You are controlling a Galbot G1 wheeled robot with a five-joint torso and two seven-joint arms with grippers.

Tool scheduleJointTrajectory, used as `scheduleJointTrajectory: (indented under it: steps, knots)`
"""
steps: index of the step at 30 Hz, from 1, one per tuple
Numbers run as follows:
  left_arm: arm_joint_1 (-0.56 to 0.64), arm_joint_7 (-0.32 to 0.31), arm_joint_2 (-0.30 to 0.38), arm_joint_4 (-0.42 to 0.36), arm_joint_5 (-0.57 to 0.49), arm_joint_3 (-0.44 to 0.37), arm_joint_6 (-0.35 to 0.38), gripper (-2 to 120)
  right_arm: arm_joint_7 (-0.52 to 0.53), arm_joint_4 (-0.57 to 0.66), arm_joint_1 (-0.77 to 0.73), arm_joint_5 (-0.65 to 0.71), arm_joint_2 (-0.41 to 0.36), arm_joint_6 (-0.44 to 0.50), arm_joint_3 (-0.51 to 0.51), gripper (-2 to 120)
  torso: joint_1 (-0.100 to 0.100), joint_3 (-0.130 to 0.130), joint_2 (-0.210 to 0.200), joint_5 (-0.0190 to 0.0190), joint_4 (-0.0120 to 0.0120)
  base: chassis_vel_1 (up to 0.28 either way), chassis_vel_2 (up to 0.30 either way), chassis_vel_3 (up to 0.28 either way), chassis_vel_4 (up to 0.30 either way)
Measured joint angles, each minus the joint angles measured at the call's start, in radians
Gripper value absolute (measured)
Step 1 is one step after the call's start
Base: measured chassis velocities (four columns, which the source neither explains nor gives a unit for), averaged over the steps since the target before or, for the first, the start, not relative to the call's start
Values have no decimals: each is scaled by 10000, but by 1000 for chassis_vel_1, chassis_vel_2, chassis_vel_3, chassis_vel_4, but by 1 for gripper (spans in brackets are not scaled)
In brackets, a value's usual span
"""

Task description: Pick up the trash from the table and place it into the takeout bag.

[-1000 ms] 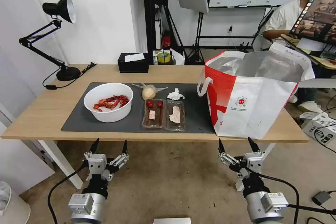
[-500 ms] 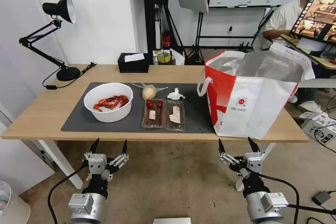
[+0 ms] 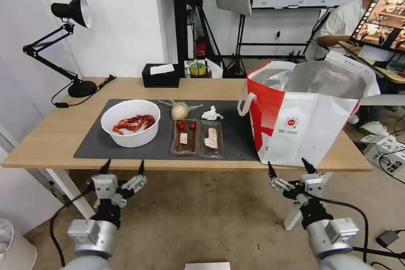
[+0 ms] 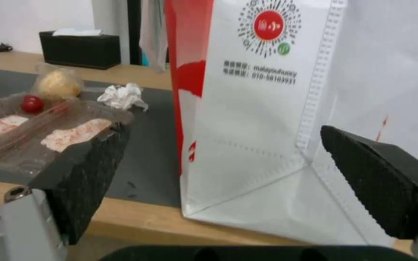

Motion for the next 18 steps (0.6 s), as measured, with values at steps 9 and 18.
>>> scheduleJointTrajectory:
  steps: [9,18]
  knots:
    - [-988,-314,1040,-312,-2174,-617,1376,100,143,526,1082,2502,-2337,-2012,1044,100,1,0,0,0,0,0,0,0,0]
    - [-1010,-151,1030,-131,-2083,-432,1337,100,182,662,1363,3157,-2937,-2536,1313,100,0,-1,0,0,1,0,0,0,0]
